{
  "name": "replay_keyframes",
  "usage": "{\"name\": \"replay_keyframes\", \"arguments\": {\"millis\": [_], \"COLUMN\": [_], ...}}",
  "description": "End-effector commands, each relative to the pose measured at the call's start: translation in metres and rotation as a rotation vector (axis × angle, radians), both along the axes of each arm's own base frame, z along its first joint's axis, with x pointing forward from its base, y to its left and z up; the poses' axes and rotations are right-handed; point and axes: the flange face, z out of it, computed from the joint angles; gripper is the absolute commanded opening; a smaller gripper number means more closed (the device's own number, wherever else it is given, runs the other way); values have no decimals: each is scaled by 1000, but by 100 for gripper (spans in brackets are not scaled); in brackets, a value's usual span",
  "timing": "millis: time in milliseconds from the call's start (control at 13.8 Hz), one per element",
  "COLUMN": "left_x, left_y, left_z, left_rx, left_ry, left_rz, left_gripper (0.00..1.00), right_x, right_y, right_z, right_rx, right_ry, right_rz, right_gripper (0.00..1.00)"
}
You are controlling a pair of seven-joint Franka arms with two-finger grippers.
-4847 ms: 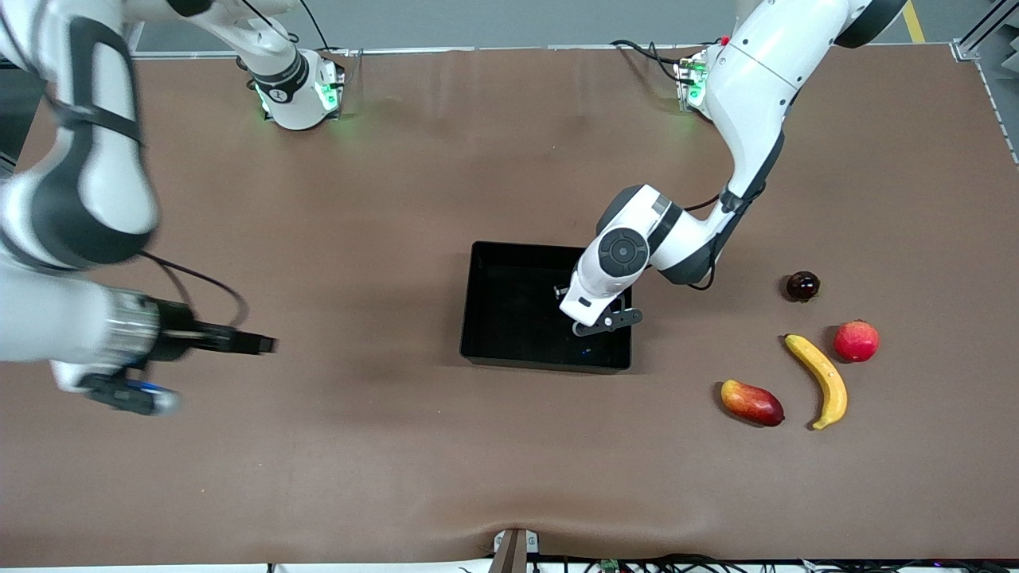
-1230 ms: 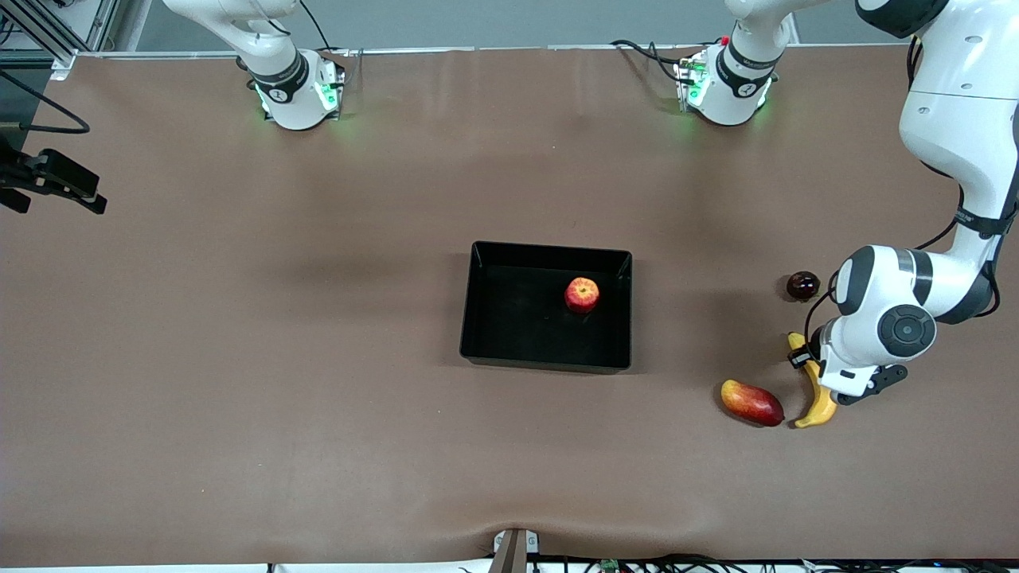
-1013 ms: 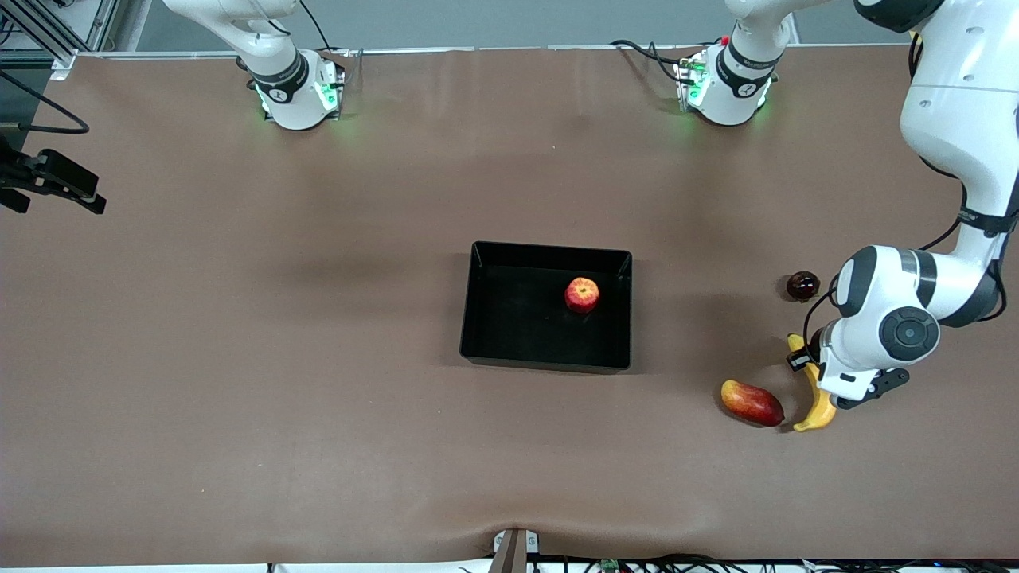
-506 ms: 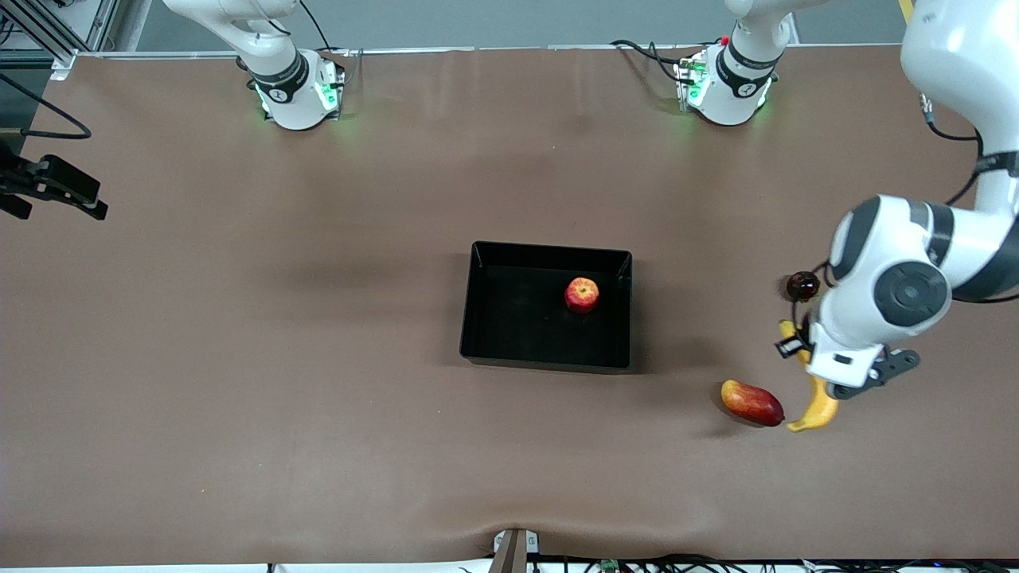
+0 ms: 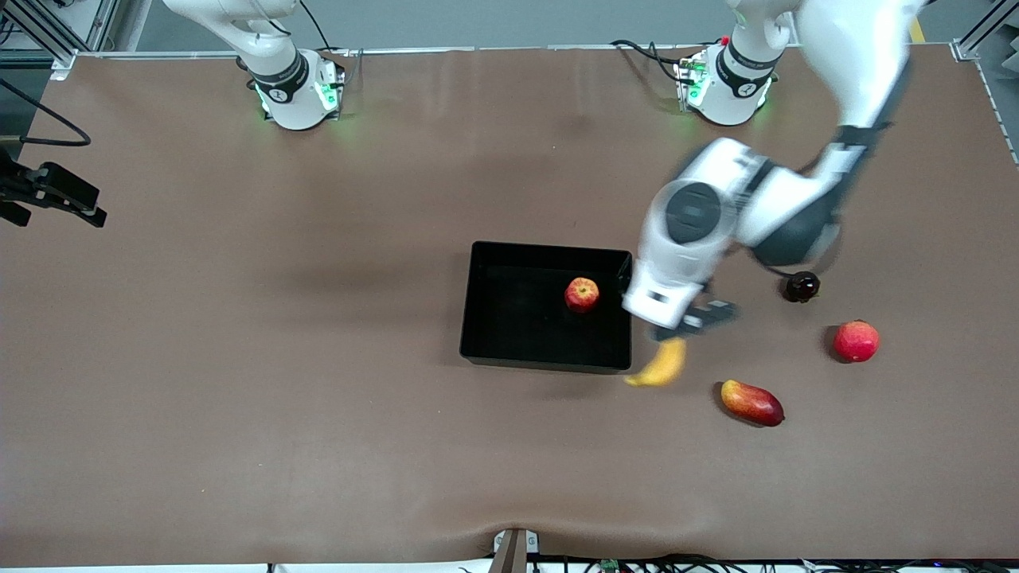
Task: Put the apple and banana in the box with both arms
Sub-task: 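Lift the banana with the left gripper and carry it over the box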
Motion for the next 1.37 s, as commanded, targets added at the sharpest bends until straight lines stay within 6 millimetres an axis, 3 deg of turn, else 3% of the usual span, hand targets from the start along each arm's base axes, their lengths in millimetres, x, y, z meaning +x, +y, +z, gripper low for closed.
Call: {"name": "replay_keyframes", "arguments": {"millis": [0,145,362,796,940,1157,1302], "left_x": [-11,-25,-42,-49,-56,-61,-58], "left_y": [-72,-112,-154,-172,-177,-179,-177], "left_z": [-17,-33,-54,-101,-122,-138,-138], "left_rx": [-37,-33,-43,-87,-87,-65,-61], "left_ry": [2,-7,-55,-44,-26,-19,-23], "left_rz": [-32,-77,-130,-153,-167,-176,-174], "left_gripper": [0,0,0,0,0,0,30], "right_x": [-1,-1,-1,-3,-4,-4,-4], "right_y": [0,2,-1,-3,-14,-17,-14], "right_z": [4,4,5,7,7,7,9], "right_rx": [20,37,37,37,38,38,38], "right_ry": [-12,-12,-14,-14,-10,-10,-14], "right_rz": [6,6,2,-1,-24,-30,-24], "right_gripper": [100,100,100,100,100,100,100]}}
